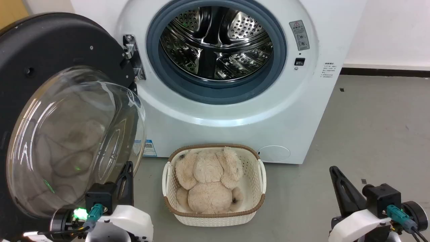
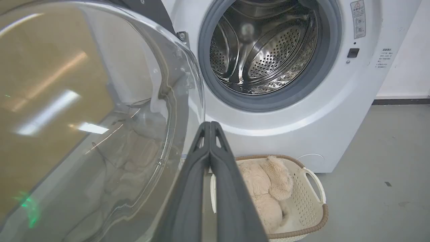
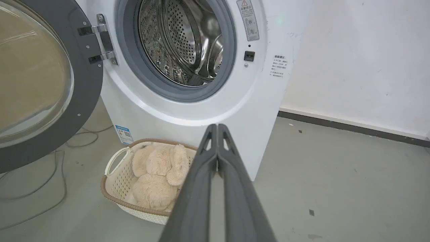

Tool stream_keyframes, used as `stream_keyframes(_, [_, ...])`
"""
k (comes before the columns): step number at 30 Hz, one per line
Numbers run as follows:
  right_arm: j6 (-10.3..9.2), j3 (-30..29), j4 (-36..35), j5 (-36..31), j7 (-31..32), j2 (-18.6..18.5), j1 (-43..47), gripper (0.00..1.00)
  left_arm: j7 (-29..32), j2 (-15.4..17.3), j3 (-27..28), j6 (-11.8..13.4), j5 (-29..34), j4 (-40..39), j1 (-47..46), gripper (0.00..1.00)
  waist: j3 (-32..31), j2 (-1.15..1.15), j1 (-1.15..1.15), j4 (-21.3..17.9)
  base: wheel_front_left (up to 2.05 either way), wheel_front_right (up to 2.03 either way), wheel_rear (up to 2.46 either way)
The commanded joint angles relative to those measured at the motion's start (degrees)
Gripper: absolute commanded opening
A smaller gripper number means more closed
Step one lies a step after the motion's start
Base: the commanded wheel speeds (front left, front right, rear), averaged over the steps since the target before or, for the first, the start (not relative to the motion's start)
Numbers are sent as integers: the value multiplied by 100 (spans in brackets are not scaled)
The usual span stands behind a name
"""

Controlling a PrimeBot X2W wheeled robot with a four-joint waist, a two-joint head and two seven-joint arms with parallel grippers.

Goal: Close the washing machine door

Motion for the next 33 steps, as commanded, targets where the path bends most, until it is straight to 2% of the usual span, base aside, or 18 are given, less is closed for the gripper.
stream_keyframes(1, [5,-1,-23,-44,8,18,-67,0,2,-1,5,-25,17,-23,80,0,0,0,0,0,0,0,0])
stream_keyframes(32, [5,-1,-23,-44,8,18,-67,0,2,-1,5,-25,17,-23,80,0,0,0,0,0,0,0,0])
stream_keyframes(33, [0,1,0,0,0,0,-1,100,0,-1,2,0,0,0,1,100,0,0,0,0,0,0,0])
